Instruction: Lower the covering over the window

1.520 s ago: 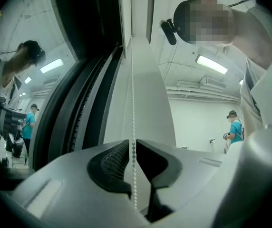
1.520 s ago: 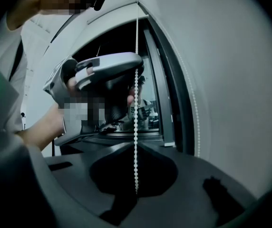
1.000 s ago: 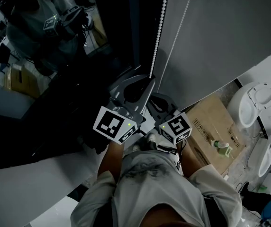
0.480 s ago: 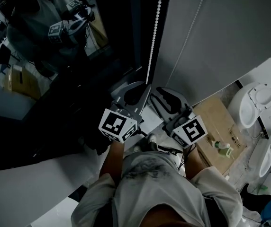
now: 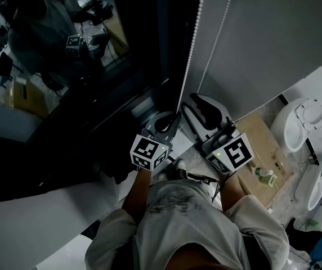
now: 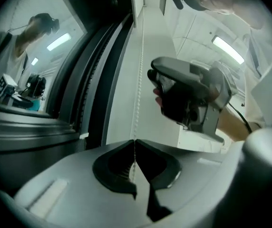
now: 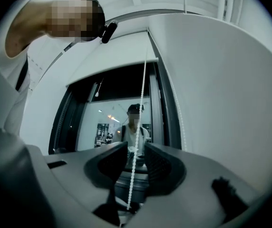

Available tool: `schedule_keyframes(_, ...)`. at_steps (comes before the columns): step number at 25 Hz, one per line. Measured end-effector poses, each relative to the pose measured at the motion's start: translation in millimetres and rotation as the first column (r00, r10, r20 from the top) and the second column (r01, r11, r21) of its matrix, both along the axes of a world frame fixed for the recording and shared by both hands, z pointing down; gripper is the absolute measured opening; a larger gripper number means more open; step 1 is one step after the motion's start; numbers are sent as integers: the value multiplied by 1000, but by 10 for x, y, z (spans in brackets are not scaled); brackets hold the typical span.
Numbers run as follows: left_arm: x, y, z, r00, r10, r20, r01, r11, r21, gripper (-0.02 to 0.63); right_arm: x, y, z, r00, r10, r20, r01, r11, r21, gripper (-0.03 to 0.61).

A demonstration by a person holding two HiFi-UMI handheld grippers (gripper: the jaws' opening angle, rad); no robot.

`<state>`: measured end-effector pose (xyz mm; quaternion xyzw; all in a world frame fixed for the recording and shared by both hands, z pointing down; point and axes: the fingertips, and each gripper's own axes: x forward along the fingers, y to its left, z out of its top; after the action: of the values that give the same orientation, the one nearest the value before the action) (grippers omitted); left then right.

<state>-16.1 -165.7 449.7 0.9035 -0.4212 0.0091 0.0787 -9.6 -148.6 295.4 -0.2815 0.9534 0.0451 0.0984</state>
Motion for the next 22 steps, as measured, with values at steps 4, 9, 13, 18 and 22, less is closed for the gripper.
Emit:
schedule_keyframes(4,16,54,309,999,-12,32,13,999,-46,15,17,-11,-123,1000,4,0,-4,999,36,117)
schedule_keyframes(9,42,109,515,999,-12,38,15,997,-74,17,-26,-25,-209,1000,1,6,-1,998,67,117)
schedule_keyframes(13,93,121,529,999,-4,45,8,998,-69,17,-72,-55,-228,1000,-4,11,3,998,66,117)
schedule_keyframes(18,136,162,510,998,8,58,-4,998,-58,17,-90,-72,-269,1000,18,17,-19,998,56,29)
schedule_keyframes(22,153,162,525,995,15,96,-12,999,-37,22,-85,-60,-262,1000,8,23,-9,999,54,23)
